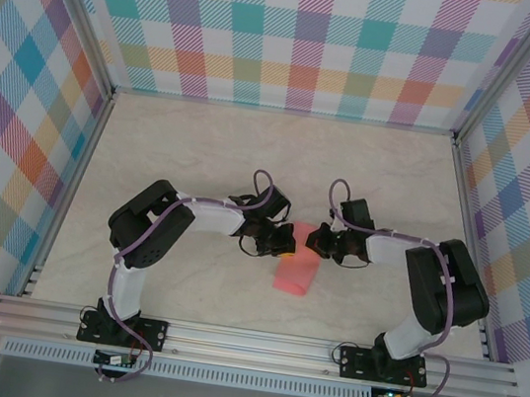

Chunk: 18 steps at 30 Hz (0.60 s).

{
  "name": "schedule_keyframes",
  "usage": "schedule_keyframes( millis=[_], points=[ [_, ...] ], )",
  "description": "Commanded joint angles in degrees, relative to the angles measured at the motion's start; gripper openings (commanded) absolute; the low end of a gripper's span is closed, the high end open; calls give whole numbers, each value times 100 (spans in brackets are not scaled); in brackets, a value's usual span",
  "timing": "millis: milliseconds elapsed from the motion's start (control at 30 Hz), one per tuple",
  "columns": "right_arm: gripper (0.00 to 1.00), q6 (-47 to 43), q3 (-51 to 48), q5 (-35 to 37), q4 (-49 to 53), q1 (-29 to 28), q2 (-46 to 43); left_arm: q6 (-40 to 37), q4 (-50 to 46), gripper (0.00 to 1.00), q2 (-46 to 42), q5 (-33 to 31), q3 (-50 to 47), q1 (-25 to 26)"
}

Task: Fold a paper plane with a square sheet of paper (pick it up from the middle)
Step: Fold the square sheet of paper in half at the center of the table.

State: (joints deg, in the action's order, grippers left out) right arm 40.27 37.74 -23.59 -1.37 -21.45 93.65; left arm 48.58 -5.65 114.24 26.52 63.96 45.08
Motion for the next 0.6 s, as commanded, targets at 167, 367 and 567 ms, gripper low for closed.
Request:
schedule_keyframes(
  millis=[167, 367, 567],
  points=[
    [0, 43, -3, 413, -172, 664, 92, -15, -1714, 0, 825, -921, -657, 73],
    [0, 57, 109, 692, -112, 1097, 176, -20, -1676, 0, 828, -914, -713, 78],
    [0, 126, 29, 534, -258, 1074, -329, -33, -1653, 0, 825, -909, -697, 76]
  ],
)
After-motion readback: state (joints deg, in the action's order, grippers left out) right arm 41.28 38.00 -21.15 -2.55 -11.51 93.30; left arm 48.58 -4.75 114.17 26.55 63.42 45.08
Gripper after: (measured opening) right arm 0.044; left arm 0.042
